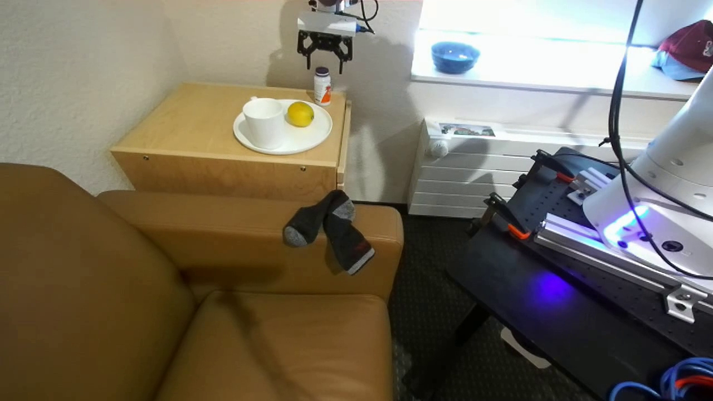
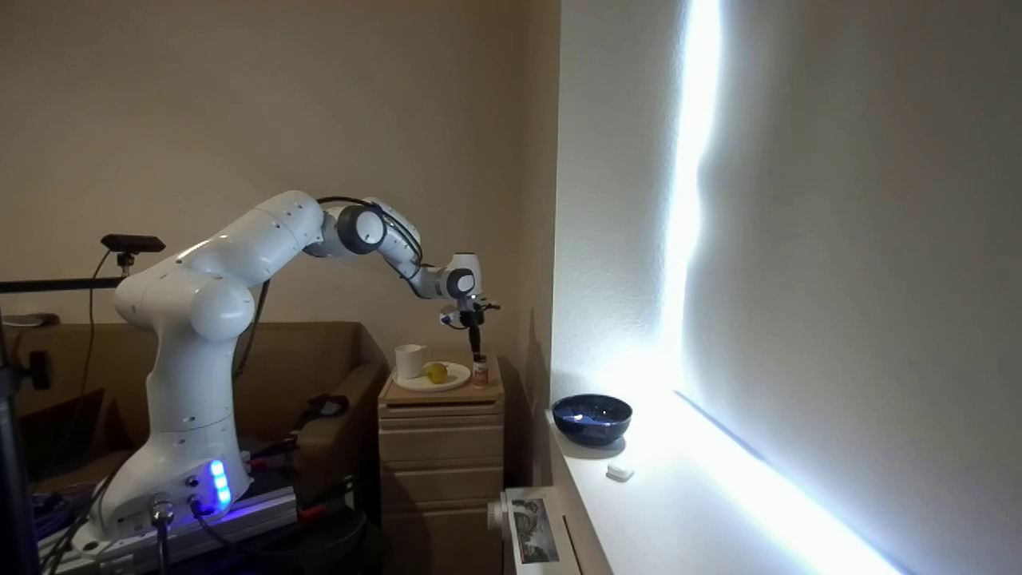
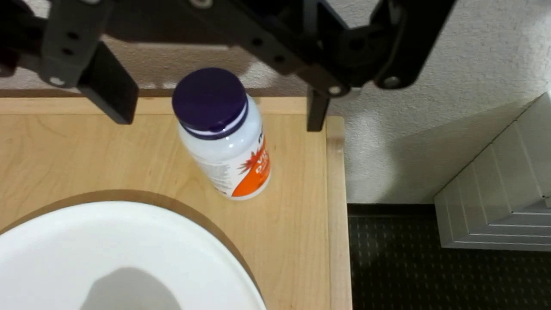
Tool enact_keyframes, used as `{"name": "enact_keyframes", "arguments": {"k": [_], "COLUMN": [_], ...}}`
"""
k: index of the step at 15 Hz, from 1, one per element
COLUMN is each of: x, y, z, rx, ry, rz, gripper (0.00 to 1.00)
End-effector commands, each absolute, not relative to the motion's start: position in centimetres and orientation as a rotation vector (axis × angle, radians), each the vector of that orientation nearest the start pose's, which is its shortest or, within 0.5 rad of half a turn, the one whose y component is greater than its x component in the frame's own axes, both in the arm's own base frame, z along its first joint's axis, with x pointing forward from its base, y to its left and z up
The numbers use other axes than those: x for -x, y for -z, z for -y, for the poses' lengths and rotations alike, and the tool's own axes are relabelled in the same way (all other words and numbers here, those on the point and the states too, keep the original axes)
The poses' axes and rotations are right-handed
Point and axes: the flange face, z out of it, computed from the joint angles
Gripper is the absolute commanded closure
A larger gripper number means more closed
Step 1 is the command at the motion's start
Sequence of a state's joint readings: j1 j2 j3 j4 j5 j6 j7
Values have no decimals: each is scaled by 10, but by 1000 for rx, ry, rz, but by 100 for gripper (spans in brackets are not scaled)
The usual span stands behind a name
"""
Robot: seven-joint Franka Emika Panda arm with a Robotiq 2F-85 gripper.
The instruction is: Pick the bottle on the drawer and put it on the windowsill
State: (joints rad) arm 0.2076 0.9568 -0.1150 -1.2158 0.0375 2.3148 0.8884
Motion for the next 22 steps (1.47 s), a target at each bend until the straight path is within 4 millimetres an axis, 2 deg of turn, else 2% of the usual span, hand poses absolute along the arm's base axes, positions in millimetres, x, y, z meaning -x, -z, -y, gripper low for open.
{"name": "enact_keyframes", "arguments": {"k": [1,6,13,14,15,20,21,22], "x": [-767,-775,-785,-785,-785,-787,-788,-789], "y": [-203,-178,-162,-158,-156,-150,-151,-152], "z": [-97,-97,-91,-90,-89,-85,-82,-79], "rx": [2892,2861,2819,2817,2814,2771,2762,2745], "ry": [251,279,348,338,331,280,282,270], "rz": [-1169,-1261,-1369,-1371,-1374,-1391,-1397,-1405], "gripper": [0,0,0,25,26,62,68,69]}}
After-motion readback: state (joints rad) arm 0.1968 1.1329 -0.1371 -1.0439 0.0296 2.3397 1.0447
